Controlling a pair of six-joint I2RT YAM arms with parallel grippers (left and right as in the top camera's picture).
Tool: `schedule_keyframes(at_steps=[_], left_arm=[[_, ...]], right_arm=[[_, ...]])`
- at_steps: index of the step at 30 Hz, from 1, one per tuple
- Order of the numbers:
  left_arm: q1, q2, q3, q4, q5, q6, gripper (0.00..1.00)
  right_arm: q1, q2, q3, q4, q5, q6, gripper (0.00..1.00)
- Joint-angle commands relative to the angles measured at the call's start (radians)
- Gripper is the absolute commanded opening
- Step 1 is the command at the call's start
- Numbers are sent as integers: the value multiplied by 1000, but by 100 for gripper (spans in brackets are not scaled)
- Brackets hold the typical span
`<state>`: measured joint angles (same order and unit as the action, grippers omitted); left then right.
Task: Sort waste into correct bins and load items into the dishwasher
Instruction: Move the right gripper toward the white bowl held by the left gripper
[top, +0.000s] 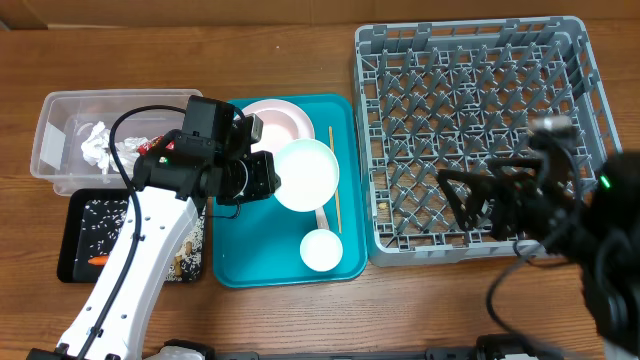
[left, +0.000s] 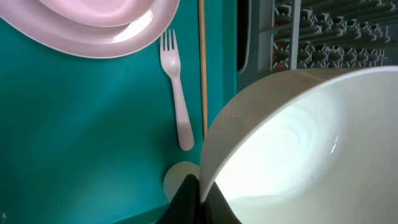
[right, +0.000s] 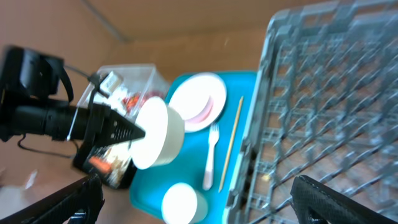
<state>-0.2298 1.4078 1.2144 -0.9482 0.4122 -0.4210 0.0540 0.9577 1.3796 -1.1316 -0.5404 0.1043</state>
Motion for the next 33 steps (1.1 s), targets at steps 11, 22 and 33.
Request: schedule_keyframes(at_steps=[11, 22, 33], left_arm=[[-190, -18, 145, -10, -188, -85, 4], [-270, -10, 145, -23, -247, -85, 4], [-270, -9, 145, -51, -266, -84, 4]], right_arm=[[159, 270, 28, -137, -6, -33, 51], [374, 363, 26, -85, 306, 12, 46], [471, 443, 26, 28, 291, 12, 46]])
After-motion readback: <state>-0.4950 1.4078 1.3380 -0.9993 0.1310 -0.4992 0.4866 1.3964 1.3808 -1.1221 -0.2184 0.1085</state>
